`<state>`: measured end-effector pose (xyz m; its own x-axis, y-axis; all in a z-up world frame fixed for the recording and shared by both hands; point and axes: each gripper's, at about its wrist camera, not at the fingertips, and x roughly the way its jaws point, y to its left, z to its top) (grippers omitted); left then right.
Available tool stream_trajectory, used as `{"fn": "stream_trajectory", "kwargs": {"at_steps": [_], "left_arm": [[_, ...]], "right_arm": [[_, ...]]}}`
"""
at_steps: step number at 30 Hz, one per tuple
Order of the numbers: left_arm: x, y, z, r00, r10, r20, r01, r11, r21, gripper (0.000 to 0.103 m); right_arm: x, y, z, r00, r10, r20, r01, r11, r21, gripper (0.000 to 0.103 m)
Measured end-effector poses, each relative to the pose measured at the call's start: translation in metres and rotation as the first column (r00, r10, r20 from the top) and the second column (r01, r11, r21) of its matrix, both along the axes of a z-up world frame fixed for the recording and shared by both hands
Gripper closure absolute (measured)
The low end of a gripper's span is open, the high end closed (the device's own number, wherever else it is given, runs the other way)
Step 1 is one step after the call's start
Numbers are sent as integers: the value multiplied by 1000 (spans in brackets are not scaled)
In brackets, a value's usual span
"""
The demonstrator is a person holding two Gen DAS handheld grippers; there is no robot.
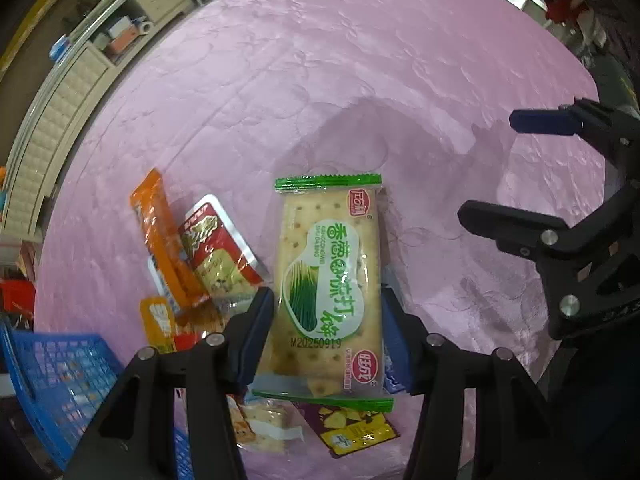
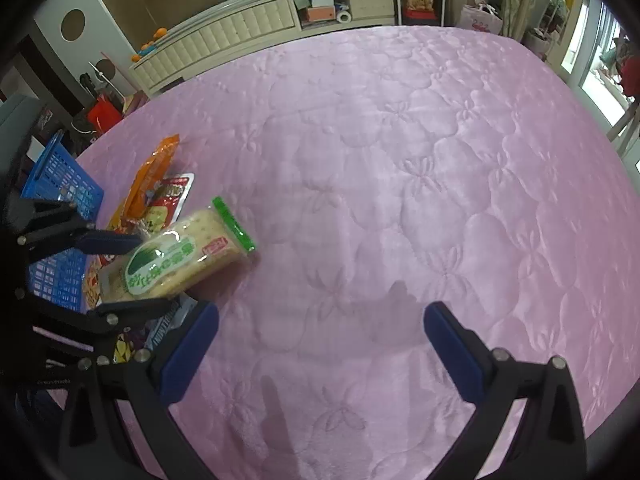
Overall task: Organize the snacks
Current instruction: 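Carry the cracker pack into the basket and open the left gripper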
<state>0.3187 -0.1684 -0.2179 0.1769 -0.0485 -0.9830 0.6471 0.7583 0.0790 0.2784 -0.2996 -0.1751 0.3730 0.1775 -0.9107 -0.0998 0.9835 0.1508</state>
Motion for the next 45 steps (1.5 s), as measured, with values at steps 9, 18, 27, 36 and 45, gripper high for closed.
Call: {"fn": "stream_trajectory", "kwargs": {"at_steps": [9,18,27,36,45], "left_arm": [[-30,37,37,981,169,99,-161,983,-84,52],[-89,96,119,924,284,257,-237,951,-198,52],[-121,182,164,823,451,344,-366,885,-287,52],[-128,250,139,756,580,303,-506,812,-289,52],[-118,268,98,734,643,220,-592,764,-258,52]], "right_arm": [[-3,6,8,1000,1,4,-1,999,46,0],[-5,56,34,994,108,18,-110,985,130,0],[-8,136,35,952,304,29,-303,952,-35,0],[-9,178,8,886,463,-15,-459,871,-174,0],[-5,192,-10,853,519,-55,-517,829,-213,0]]}}
